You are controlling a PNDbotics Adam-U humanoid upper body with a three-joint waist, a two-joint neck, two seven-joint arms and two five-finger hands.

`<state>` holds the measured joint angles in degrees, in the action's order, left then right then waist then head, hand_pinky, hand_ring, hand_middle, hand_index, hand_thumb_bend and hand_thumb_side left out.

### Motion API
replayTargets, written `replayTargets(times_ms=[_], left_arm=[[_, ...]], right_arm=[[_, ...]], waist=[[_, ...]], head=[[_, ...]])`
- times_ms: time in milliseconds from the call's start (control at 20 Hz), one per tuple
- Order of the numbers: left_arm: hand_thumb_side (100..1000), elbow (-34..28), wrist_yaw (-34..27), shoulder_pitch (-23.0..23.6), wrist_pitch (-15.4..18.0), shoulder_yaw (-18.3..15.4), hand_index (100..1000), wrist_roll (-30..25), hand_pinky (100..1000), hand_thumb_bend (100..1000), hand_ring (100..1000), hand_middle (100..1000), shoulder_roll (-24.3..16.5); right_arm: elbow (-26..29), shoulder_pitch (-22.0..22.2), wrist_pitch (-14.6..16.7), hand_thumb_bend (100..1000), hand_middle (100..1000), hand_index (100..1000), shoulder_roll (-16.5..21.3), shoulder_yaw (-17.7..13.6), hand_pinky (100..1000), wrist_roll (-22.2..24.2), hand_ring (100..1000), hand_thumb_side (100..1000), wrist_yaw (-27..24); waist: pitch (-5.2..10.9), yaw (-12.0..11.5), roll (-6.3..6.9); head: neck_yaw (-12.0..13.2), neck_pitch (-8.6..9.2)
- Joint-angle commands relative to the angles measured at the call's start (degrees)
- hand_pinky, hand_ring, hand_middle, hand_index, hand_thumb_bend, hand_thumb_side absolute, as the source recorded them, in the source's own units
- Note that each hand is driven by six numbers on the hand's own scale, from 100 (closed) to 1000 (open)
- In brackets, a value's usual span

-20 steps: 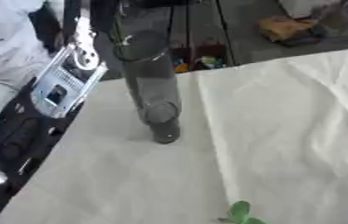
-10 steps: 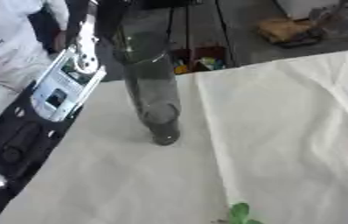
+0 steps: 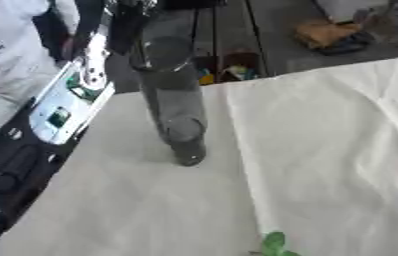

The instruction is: Arrange flowers into the vase.

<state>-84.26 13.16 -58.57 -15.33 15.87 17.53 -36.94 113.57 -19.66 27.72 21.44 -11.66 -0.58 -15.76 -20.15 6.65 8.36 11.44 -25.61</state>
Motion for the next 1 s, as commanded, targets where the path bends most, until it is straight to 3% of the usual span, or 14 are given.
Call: replayTargets(times_ms=[50, 1000], left_arm=[[1000, -1.42, 0.35, -0.56, -0.16, -0.32, 964, -0.53, 685, 100, 888, 977, -2.35], [1000, -0.96, 0.48, -1.25, -0.09, 0.24, 975, -1.65, 684, 100, 888, 973, -0.74]], right_arm=[[1.02, -0.63, 0.00, 100, 526, 816, 0.75, -0.47, 774, -0.31, 850, 1000, 0.24], [1.02, -0.83, -0.29, 100, 521, 816, 0.66, -0.36, 776, -0.12, 852, 1000, 0.42]], waist=[[1.24, -0.05, -0.54], [0.75, 0.66, -0.12]], head=[[-0.10, 0.51], [0.17, 1.46]])
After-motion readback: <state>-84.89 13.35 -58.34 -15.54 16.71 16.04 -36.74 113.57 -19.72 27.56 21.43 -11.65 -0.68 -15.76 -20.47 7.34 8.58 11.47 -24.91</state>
